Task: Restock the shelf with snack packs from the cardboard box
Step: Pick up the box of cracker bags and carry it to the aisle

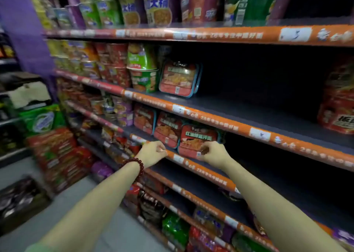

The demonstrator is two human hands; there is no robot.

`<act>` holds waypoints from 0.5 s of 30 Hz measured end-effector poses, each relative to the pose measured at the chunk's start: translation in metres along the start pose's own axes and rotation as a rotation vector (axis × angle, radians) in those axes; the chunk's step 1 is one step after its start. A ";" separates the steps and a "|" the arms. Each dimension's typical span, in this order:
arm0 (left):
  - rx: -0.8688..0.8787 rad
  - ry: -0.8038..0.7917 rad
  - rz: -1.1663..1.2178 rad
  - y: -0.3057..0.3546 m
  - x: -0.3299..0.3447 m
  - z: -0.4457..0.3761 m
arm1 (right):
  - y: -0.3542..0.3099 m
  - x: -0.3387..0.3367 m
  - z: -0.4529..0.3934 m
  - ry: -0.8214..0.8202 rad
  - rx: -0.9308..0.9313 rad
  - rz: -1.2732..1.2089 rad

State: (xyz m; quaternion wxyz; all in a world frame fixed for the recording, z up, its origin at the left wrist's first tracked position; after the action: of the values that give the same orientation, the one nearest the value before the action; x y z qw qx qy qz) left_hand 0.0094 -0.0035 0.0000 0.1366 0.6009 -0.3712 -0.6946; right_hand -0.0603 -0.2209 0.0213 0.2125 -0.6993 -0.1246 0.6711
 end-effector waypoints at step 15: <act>-0.368 0.250 0.125 -0.211 -0.112 0.034 | -0.181 0.179 -0.117 -0.303 -0.261 -0.104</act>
State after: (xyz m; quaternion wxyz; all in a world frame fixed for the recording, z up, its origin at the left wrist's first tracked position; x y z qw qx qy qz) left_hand 0.0584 0.2245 -0.0611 0.3316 0.6229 -0.2548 -0.6612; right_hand 0.0880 0.0055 -0.0525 0.1332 -0.6047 -0.2768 0.7348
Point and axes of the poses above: each hand's wrist, its own z-axis away from the middle knuckle, its own x-axis out of the palm, y = z × x, the point moved 1 cm from there along -z, towards the middle knuckle, and after that the axes turned 4 degrees about z, right-handed, at the moved point
